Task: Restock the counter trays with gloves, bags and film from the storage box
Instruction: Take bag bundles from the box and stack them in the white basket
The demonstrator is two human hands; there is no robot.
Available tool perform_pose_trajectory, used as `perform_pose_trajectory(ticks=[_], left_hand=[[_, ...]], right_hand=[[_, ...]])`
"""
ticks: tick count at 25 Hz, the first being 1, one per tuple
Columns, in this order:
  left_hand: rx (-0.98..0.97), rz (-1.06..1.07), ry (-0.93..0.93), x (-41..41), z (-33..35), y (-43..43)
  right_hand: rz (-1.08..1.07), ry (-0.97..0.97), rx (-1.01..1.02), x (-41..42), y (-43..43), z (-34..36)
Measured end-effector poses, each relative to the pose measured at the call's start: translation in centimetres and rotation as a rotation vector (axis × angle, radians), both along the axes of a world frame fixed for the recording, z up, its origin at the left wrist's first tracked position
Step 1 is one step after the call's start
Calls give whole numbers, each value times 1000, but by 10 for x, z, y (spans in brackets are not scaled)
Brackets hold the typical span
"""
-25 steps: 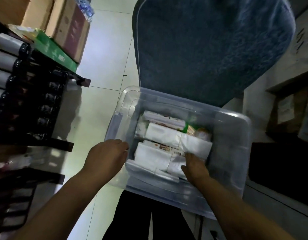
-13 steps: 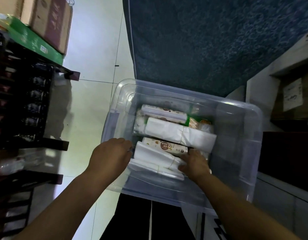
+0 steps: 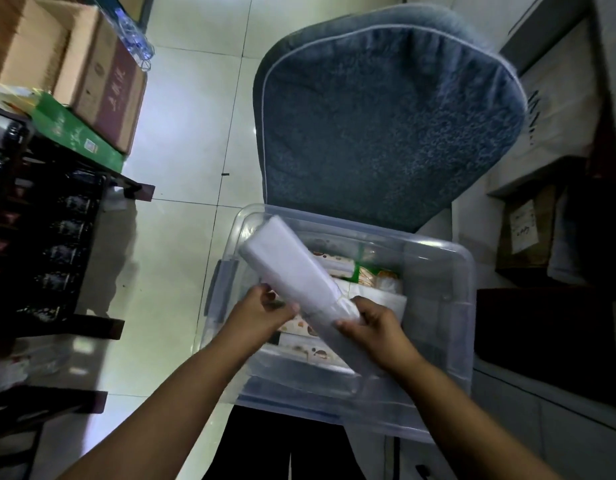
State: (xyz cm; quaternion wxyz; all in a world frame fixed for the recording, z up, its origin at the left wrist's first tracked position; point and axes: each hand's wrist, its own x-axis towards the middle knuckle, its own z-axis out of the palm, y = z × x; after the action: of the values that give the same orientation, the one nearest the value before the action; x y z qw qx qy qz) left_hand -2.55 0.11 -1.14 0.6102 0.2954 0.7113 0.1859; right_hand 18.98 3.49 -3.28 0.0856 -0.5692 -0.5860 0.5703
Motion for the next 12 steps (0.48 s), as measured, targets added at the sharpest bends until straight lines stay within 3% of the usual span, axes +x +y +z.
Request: perform_pose_trajectory(ticks=[2, 4, 8, 12], left_hand=[[-11, 439, -462, 1, 4, 15], [52, 646, -595, -2, 4, 26], [182, 709, -418, -8, -4, 35], [322, 806, -266, -37, -14, 39]], right_hand=[[-63, 161, -55, -11, 6, 17], [-86, 230, -105, -20, 7, 22], [-29, 37, -36, -34, -4, -4], [201, -262, -16, -16, -7, -52]])
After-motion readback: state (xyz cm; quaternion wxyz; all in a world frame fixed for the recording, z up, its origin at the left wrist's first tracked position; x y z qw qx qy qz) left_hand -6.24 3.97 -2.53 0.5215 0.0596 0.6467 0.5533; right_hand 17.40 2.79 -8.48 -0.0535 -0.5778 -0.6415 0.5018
